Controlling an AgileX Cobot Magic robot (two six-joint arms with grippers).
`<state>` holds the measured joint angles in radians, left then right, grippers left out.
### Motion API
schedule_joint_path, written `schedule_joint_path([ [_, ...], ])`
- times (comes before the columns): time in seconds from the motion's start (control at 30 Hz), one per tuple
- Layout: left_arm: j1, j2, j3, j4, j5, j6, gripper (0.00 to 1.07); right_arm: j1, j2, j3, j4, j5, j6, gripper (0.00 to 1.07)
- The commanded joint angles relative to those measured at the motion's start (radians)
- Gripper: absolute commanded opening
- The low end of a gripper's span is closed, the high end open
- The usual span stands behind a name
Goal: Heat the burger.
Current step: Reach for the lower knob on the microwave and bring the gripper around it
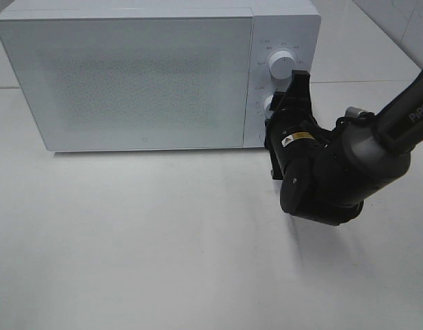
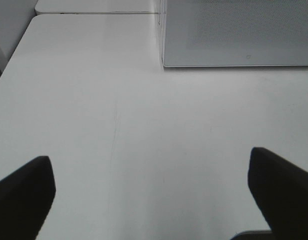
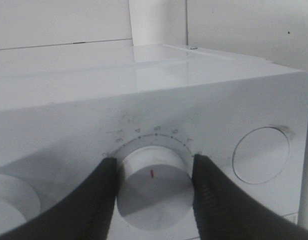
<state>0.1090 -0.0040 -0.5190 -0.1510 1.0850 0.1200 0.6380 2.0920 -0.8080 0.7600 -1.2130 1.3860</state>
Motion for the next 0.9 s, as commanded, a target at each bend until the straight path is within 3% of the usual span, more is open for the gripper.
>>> schedule_joint_path([
  [0.03, 0.004, -0.026, 0.001, -0.001, -0.011, -0.006, 1.0, -0.009, -0.006, -0.014, -0.009, -0.105, 0.057, 0.0],
  [0.23, 0.004, -0.026, 0.001, -0.001, -0.011, -0.006, 1.0, -0.009, -0.006, -0.014, -0.009, -0.105, 0.187, 0.0],
  [0.67, 0.004, -0.026, 0.001, -0.001, -0.011, -0.006, 1.0, -0.009, -0.006, -0.014, -0.014, -0.105, 0.085, 0.01],
  [0.9, 0.004, -0.026, 0.001, -0.001, -0.011, -0.006, 1.0, -0.009, -0.006, -0.013, -0.009, -0.105, 0.063, 0.08],
])
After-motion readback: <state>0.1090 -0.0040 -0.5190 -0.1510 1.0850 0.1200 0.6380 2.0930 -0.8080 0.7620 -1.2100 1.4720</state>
